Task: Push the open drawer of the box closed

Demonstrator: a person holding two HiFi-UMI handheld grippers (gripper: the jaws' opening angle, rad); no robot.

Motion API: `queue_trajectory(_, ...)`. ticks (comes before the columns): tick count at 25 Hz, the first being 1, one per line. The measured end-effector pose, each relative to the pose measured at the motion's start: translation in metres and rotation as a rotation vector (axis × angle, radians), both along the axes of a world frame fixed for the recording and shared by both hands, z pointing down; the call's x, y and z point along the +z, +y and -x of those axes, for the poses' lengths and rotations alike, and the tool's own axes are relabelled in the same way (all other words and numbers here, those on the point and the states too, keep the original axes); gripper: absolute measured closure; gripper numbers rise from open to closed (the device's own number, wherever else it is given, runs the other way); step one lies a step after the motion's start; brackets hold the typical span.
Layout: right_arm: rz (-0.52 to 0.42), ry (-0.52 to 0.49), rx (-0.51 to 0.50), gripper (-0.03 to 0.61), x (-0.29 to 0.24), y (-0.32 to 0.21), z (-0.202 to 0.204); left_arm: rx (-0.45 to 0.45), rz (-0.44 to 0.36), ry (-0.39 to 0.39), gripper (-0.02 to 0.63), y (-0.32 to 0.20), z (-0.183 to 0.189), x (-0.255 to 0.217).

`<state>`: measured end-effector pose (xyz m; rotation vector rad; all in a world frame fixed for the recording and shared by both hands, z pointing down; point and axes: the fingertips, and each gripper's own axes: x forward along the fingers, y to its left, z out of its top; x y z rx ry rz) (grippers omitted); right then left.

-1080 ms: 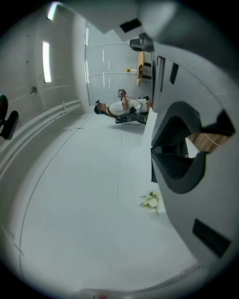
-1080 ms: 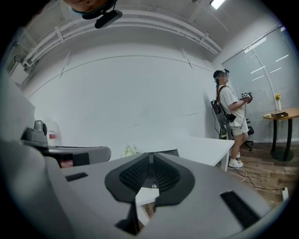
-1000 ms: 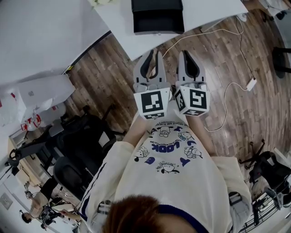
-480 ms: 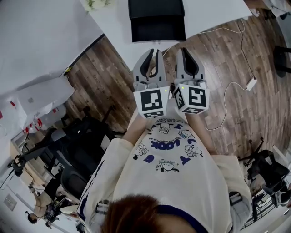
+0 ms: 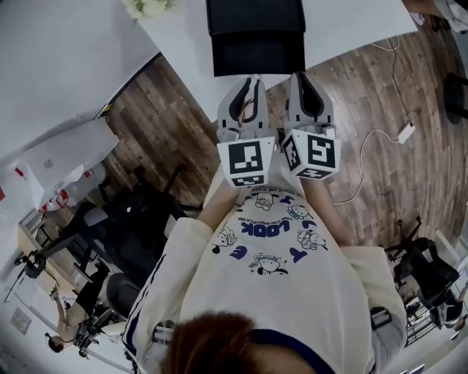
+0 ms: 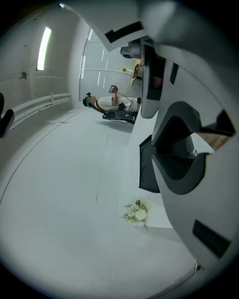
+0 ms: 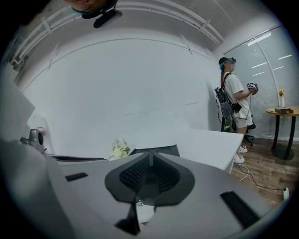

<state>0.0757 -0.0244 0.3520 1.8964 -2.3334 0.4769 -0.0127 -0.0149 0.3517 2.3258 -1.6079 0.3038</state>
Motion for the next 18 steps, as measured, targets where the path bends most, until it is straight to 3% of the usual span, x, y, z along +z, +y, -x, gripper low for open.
queue_trajectory(18, 0.045, 0.019, 0.054, 0.534, 0.023, -0.034, -0.018, 0.004, 0.135, -0.007, 0.558, -0.013, 0.002, 0.047)
